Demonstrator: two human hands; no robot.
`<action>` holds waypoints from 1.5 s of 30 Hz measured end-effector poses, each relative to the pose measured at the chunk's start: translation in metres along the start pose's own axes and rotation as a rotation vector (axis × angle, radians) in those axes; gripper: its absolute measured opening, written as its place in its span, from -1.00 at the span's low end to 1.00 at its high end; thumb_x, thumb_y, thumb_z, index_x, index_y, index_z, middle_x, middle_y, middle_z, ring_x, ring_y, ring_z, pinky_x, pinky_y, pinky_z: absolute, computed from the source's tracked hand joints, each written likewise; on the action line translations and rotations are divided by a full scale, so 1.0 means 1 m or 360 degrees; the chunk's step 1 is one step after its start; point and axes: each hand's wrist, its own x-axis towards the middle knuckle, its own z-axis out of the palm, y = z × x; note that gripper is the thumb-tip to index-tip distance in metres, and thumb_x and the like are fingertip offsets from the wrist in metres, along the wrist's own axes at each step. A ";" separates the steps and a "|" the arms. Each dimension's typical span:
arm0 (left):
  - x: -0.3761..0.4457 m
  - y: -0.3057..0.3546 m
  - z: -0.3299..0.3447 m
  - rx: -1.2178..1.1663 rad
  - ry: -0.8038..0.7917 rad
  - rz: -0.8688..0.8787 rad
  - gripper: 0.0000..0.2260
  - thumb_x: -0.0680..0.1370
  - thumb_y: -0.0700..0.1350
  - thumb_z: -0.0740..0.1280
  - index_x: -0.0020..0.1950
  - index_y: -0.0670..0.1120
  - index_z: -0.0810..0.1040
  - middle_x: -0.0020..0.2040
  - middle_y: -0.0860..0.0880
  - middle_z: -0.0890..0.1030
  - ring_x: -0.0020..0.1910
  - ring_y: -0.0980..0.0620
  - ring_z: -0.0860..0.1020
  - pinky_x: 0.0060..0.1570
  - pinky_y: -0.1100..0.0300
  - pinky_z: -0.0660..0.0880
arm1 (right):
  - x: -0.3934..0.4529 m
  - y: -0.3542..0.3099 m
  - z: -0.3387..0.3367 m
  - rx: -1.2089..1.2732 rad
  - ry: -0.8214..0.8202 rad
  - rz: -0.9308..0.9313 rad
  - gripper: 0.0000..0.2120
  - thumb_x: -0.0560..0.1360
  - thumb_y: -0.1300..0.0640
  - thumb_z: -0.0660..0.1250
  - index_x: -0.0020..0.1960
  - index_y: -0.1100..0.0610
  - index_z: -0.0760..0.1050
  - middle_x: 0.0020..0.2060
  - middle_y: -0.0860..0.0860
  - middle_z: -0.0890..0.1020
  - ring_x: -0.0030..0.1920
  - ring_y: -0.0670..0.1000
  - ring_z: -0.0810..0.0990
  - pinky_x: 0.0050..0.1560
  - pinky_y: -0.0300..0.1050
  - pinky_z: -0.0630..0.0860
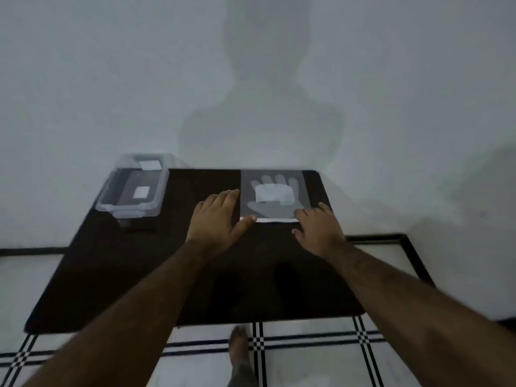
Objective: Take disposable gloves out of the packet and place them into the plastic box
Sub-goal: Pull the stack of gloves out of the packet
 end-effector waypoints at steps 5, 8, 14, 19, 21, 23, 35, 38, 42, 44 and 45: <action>0.050 -0.022 0.069 -0.0140 -0.0296 -0.0186 -0.31 0.64 0.37 0.26 0.64 -0.02 0.34 0.58 -0.04 0.48 0.52 -0.11 0.46 0.45 -0.15 0.45 | 0.058 0.003 0.044 0.0130 -0.0289 -0.0001 -0.56 0.67 -0.08 0.33 0.50 0.05 0.46 0.38 0.07 0.63 0.40 0.15 0.58 0.53 0.13 0.40; 0.070 -0.032 0.100 -0.0156 -0.0486 -0.0229 -0.31 0.63 0.25 0.38 0.66 -0.01 0.30 0.60 -0.04 0.45 0.56 -0.11 0.42 0.51 -0.14 0.42 | 0.089 0.012 0.056 0.0131 -0.0356 -0.0028 -0.62 0.69 0.00 0.32 0.47 0.08 0.47 0.32 0.10 0.65 0.30 0.17 0.62 0.34 0.09 0.53; 0.088 -0.036 0.141 -0.0233 -0.0659 -0.0333 -0.33 0.63 0.21 0.38 0.66 -0.03 0.31 0.58 -0.07 0.47 0.54 -0.11 0.43 0.50 -0.12 0.42 | 0.142 0.018 0.081 0.0066 -0.0579 -0.0127 -0.71 0.65 0.10 0.36 0.36 0.06 0.52 0.23 0.10 0.67 0.18 0.17 0.67 0.20 0.16 0.65; 0.094 -0.025 0.160 -0.0275 -0.0691 -0.0453 -0.33 0.63 0.24 0.37 0.66 -0.02 0.31 0.56 -0.06 0.49 0.52 -0.10 0.44 0.48 -0.08 0.43 | 0.176 0.022 0.092 0.0127 -0.0772 -0.0234 -0.73 0.67 -0.06 0.35 0.30 0.04 0.59 0.17 0.07 0.66 0.16 0.11 0.64 0.23 0.11 0.61; 0.092 -0.019 0.164 -0.0297 -0.0684 -0.0495 -0.34 0.63 0.24 0.36 0.65 -0.02 0.33 0.55 -0.06 0.50 0.51 -0.10 0.46 0.48 -0.08 0.45 | 0.184 0.024 0.095 0.0095 -0.0820 -0.0322 -0.76 0.69 -0.04 0.32 0.27 0.04 0.61 0.17 0.06 0.67 0.17 0.10 0.64 0.25 0.07 0.59; 0.092 -0.013 0.168 -0.0292 -0.0677 -0.0507 -0.34 0.64 0.24 0.36 0.65 -0.03 0.33 0.55 -0.06 0.51 0.51 -0.10 0.46 0.48 -0.07 0.45 | 0.190 0.028 0.100 0.0090 -0.0826 -0.0373 -0.77 0.71 0.00 0.27 0.26 0.03 0.63 0.17 0.06 0.67 0.17 0.09 0.65 0.25 0.04 0.58; 0.097 0.012 0.196 -0.0283 -0.0712 -0.0474 -0.36 0.65 0.20 0.35 0.64 -0.08 0.36 0.56 -0.10 0.51 0.52 -0.12 0.46 0.50 -0.09 0.43 | 0.212 0.043 0.107 0.0170 -0.0855 -0.0549 -0.70 0.70 -0.04 0.29 0.32 0.06 0.64 0.18 0.08 0.68 0.19 0.11 0.65 0.28 0.04 0.54; 0.099 0.015 0.202 -0.0288 -0.0697 -0.0446 -0.39 0.65 0.17 0.36 0.62 -0.09 0.39 0.54 -0.11 0.52 0.50 -0.13 0.47 0.48 -0.10 0.45 | 0.218 0.046 0.107 0.0217 -0.0900 -0.0554 -0.71 0.68 -0.04 0.29 0.26 0.08 0.66 0.13 0.09 0.71 0.12 0.09 0.66 0.23 0.01 0.58; 0.105 0.020 0.205 -0.0290 -0.0590 -0.0352 -0.45 0.67 0.09 0.36 0.61 -0.12 0.44 0.56 -0.14 0.52 0.55 -0.14 0.45 0.55 -0.09 0.40 | 0.218 0.047 0.108 0.0240 -0.0928 -0.0534 -0.75 0.68 0.03 0.32 0.27 0.09 0.65 0.15 0.10 0.70 0.18 0.11 0.66 0.31 0.05 0.59; 0.108 0.022 0.208 -0.0297 -0.0562 -0.0257 -0.48 0.70 0.03 0.34 0.63 -0.12 0.43 0.59 -0.14 0.49 0.59 -0.13 0.41 0.60 -0.07 0.31 | 0.218 0.048 0.111 0.0291 -0.0912 -0.0492 -0.78 0.68 0.05 0.33 0.26 0.07 0.65 0.16 0.09 0.70 0.18 0.11 0.66 0.32 0.06 0.59; 0.109 0.023 0.209 -0.0282 -0.0577 -0.0202 -0.49 0.71 0.02 0.31 0.64 -0.12 0.41 0.61 -0.14 0.47 0.62 -0.12 0.38 0.63 -0.07 0.27 | 0.218 0.050 0.112 0.0334 -0.0899 -0.0466 -0.79 0.68 0.04 0.33 0.24 0.06 0.66 0.15 0.08 0.70 0.17 0.11 0.66 0.30 0.06 0.59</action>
